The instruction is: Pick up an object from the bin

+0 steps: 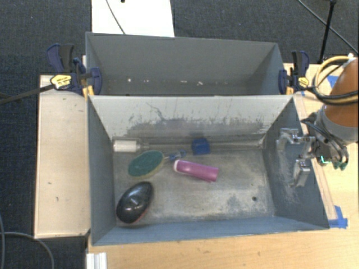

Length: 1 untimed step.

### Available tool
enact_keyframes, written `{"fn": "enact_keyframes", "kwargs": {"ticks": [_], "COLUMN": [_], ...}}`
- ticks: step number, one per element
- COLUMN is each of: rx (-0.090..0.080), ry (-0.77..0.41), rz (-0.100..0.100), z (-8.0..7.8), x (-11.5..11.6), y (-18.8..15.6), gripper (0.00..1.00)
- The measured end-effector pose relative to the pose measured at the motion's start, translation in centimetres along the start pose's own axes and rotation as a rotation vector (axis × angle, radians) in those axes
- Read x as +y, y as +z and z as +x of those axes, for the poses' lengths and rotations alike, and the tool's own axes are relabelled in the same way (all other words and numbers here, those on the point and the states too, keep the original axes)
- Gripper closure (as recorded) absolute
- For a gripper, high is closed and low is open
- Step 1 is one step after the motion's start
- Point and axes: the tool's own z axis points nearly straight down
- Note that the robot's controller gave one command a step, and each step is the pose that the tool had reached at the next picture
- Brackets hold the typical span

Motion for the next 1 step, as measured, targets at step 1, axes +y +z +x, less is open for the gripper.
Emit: {"fn": "enact_keyframes", "kwargs": {"ticks": [1], "rx": [-0.001], "ry": [-0.126], "rz": [-0.003], "z": [-1.52], "x": [5.09], "y": [8.95], "gripper": [0.00]}}
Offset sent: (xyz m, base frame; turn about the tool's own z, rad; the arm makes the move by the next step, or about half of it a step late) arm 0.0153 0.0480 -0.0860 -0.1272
